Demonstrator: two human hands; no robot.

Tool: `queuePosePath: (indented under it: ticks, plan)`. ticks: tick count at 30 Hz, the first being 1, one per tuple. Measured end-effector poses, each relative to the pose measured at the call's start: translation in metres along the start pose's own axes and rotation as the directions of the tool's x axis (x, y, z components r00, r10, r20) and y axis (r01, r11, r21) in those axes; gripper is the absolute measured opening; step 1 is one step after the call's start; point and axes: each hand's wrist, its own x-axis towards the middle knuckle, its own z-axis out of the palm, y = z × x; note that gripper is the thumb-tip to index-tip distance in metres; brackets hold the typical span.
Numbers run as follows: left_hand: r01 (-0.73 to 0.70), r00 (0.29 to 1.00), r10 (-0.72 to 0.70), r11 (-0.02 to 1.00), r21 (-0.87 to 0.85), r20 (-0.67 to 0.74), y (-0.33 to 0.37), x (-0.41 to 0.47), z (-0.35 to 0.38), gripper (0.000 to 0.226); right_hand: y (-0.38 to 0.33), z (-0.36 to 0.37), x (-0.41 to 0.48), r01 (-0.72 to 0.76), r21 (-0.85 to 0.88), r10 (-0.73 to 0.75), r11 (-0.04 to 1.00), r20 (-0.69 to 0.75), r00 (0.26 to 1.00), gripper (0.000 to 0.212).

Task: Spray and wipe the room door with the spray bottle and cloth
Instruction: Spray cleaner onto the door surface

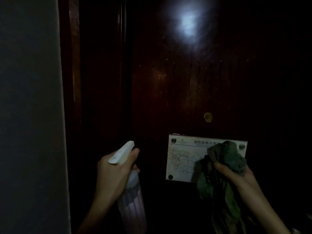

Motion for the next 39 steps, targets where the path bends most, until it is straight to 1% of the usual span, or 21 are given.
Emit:
queuePosePath:
  ticks: [1, 2, 4, 7, 8, 10, 11, 12, 14, 16, 17, 18, 19, 21, 23, 24, 28, 30, 32, 34, 39]
  plan:
    - [0.023, 1.000, -0.023, 1.000, -0.014, 0.011, -0.004, 0.000, -0.002, 0.013, 0.000, 0.004, -0.002, 0.003, -0.013, -0.003, 1.000, -0.010, 1.000, 0.042]
    - [0.034, 0.999, -0.034, 0.999, 0.000, 0.020, -0.009, -0.001, -0.004, 0.018, 0.001, 0.008, -0.004, 0.009, -0.024, -0.010, 1.000, -0.026, 1.000, 0.044]
    - [0.014, 1.000, -0.015, 0.999, 0.051, 0.015, -0.024, -0.005, -0.008, 0.032, 0.003, 0.015, -0.010, 0.034, -0.041, -0.037, 0.999, -0.066, 0.997, 0.036]
    - [0.016, 0.999, -0.013, 0.996, 0.089, -0.029, -0.043, -0.014, -0.017, 0.039, 0.011, 0.028, -0.022, 0.066, -0.081, -0.075, 0.995, -0.114, 0.991, 0.036]
    - [0.031, 0.999, -0.029, 0.996, 0.089, -0.025, -0.046, -0.018, -0.020, 0.037, 0.016, 0.032, -0.028, 0.073, -0.093, -0.085, 0.993, -0.133, 0.987, 0.038]
    - [0.069, 0.998, -0.069, 0.995, 0.066, -0.001, -0.052, -0.025, -0.024, 0.022, 0.028, 0.038, -0.039, 0.086, -0.101, -0.102, 0.991, -0.174, 0.979, 0.039]
    - [0.105, 0.994, -0.105, 0.994, 0.038, 0.007, -0.057, -0.028, -0.026, 0.019, 0.035, 0.042, -0.045, 0.090, -0.100, -0.109, 0.991, -0.199, 0.974, 0.039]
    - [0.142, 0.990, -0.142, 0.990, 0.015, 0.008, -0.061, -0.032, -0.028, 0.021, 0.042, 0.045, -0.051, 0.095, -0.093, -0.115, 0.991, -0.227, 0.967, 0.038]
    - [0.173, 0.985, -0.172, 0.985, -0.011, 0.024, -0.072, -0.039, -0.035, 0.029, 0.057, 0.050, -0.064, 0.096, -0.081, -0.115, 0.992, -0.274, 0.955, 0.038]
    - [0.205, 0.978, -0.205, 0.979, -0.014, 0.040, -0.083, -0.047, -0.042, 0.050, 0.073, 0.053, -0.077, 0.086, -0.084, -0.108, 0.993, -0.308, 0.945, 0.038]
    - [0.192, 0.981, -0.192, 0.981, -0.017, 0.036, -0.087, -0.052, -0.043, 0.059, 0.080, 0.053, -0.083, 0.078, -0.091, -0.103, 0.993, -0.320, 0.942, 0.038]
    - [0.160, 0.987, -0.160, 0.987, -0.004, -0.005, -0.093, -0.057, -0.044, 0.058, 0.086, 0.055, -0.089, 0.069, -0.097, -0.097, 0.993, -0.331, 0.939, 0.039]
    - [0.123, 0.991, -0.122, 0.992, 0.017, -0.060, -0.098, -0.062, -0.044, 0.050, 0.092, 0.055, -0.095, 0.058, -0.096, -0.088, 0.994, -0.343, 0.935, 0.040]
    - [0.139, 0.983, -0.138, 0.990, 0.006, -0.124, -0.106, -0.073, -0.041, 0.031, 0.100, 0.058, -0.104, 0.037, -0.082, -0.065, 0.996, -0.362, 0.930, 0.039]
    - [0.175, 0.981, -0.173, 0.984, 0.018, -0.086, -0.110, -0.082, -0.040, 0.014, 0.105, 0.061, -0.111, 0.020, -0.061, -0.041, 0.998, -0.369, 0.928, 0.035]
    - [0.187, 0.981, -0.185, 0.982, 0.022, -0.066, -0.110, -0.085, -0.040, 0.016, 0.106, 0.063, -0.114, 0.010, -0.051, -0.028, 0.999, -0.372, 0.928, 0.035]
    - [0.354, 0.935, -0.354, 0.935, -0.016, -0.034, -0.112, -0.091, -0.044, 0.013, 0.110, 0.068, -0.125, -0.008, -0.041, -0.009, 0.999, -0.383, 0.924, 0.032]
    - [0.358, 0.934, -0.358, 0.934, 0.021, -0.003, -0.113, -0.093, -0.044, 0.025, 0.111, 0.070, -0.129, -0.017, -0.054, -0.006, 0.998, -0.389, 0.921, 0.032]
    - [0.339, 0.939, -0.342, 0.938, 0.074, 0.030, -0.115, -0.095, -0.045, 0.028, 0.112, 0.071, -0.134, -0.029, -0.053, 0.007, 0.998, -0.386, 0.922, 0.032]
    - [0.360, 0.931, -0.364, 0.926, 0.111, 0.021, -0.113, -0.096, -0.047, 0.027, 0.113, 0.071, -0.138, -0.040, -0.053, 0.017, 0.998, -0.379, 0.925, 0.034]
    - [0.373, 0.926, -0.375, 0.926, 0.066, 0.029, -0.117, -0.099, -0.048, 0.024, 0.116, 0.071, -0.144, -0.077, -0.051, 0.054, 0.996, -0.361, 0.931, 0.034]
